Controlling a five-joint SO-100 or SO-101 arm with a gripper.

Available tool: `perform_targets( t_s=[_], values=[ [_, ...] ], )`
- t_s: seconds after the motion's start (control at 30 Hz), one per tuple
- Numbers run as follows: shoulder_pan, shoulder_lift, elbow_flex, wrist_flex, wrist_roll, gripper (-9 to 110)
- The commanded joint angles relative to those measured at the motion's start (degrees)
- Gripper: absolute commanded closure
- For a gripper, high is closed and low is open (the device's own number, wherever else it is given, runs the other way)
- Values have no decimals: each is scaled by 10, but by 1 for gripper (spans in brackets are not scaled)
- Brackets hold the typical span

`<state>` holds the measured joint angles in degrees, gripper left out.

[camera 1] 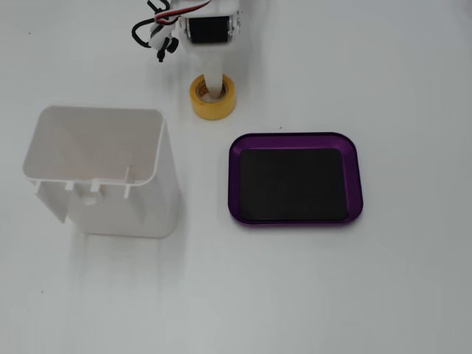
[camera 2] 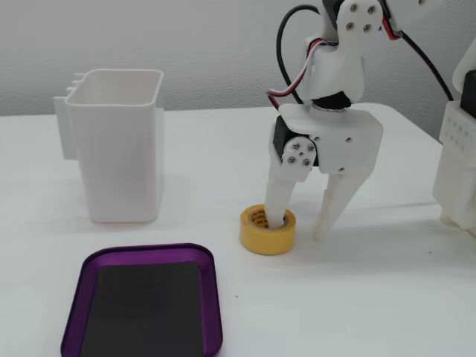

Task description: Pick up the yellow tape and place it in the box.

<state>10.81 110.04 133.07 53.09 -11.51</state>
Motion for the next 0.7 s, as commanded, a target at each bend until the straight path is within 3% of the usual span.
perform_targets(
  t_s=[0.0,0.2,0.37,0.67],
  values=[
    [-4,8,2,-4,0,101],
    [-15,79,-101,120,4,102],
    [-78,197,-179,142,4,102],
    [-185,211,-169,-16,3,102]
  ],
)
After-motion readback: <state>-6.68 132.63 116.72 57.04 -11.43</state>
